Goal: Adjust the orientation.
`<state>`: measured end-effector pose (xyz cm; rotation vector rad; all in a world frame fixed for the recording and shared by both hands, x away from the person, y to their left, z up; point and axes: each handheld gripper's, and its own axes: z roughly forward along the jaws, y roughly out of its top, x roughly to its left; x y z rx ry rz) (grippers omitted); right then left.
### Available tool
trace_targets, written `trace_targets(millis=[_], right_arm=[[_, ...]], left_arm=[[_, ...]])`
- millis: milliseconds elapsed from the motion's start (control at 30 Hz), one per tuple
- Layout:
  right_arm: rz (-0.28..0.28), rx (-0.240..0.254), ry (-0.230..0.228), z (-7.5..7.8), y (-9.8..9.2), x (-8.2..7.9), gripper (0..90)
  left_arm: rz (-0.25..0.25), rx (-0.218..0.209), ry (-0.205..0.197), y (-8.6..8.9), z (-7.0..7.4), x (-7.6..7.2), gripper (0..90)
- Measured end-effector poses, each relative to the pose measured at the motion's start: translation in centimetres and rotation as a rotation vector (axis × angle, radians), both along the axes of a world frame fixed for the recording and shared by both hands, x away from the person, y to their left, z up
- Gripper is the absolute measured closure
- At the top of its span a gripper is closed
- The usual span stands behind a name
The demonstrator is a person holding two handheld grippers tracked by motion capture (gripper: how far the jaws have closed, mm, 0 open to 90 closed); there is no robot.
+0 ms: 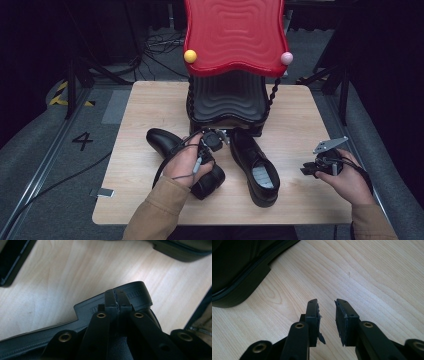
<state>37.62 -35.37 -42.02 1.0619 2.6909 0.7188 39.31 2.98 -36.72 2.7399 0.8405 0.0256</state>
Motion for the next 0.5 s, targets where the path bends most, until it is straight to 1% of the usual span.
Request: trace_targets(millis=[67,133,267,333,367,433,467,500], right_arm=[[0.001,-0.001,0.000,0.0,-0.1,0.0,73.6],[0.002,0.005,-0.003,0.0,-0.2,0.0,73.6],[0.007,0.002,-0.007,-0.1,-0.2,0.0,73.4],[0.009,0.003,-0.006,-0.1,-0.2,-0.1,72.9],[0.010,0.002,-0.007,-0.2,-0.2,-0.1,72.2],[0.019,-0.005,-0.008,-0.3,-0.1,-0.1,71.5],[0.021,-0.006,-0.007,-0.3,-0.1,-0.1,71.4],[0.023,-0.006,-0.008,-0.4,-0.1,-0.1,71.2]], left_arm=[[0.009,0.014,0.001,-0.7,-0.1,0.8,90.0],[0.015,0.031,0.011,-1.2,-0.1,1.4,90.0],[0.025,0.052,0.004,-2.5,-0.7,2.8,90.0],[0.033,0.073,0.008,-3.1,-1.0,3.4,90.0],[0.023,0.074,-0.002,-3.4,-1.2,3.7,90.0],[0.033,0.055,0.017,-3.7,-1.4,4.1,89.9],[0.035,0.037,0.007,-3.8,-1.5,4.3,89.4],[0.044,0.023,0.011,-3.9,-1.4,4.5,88.7]])
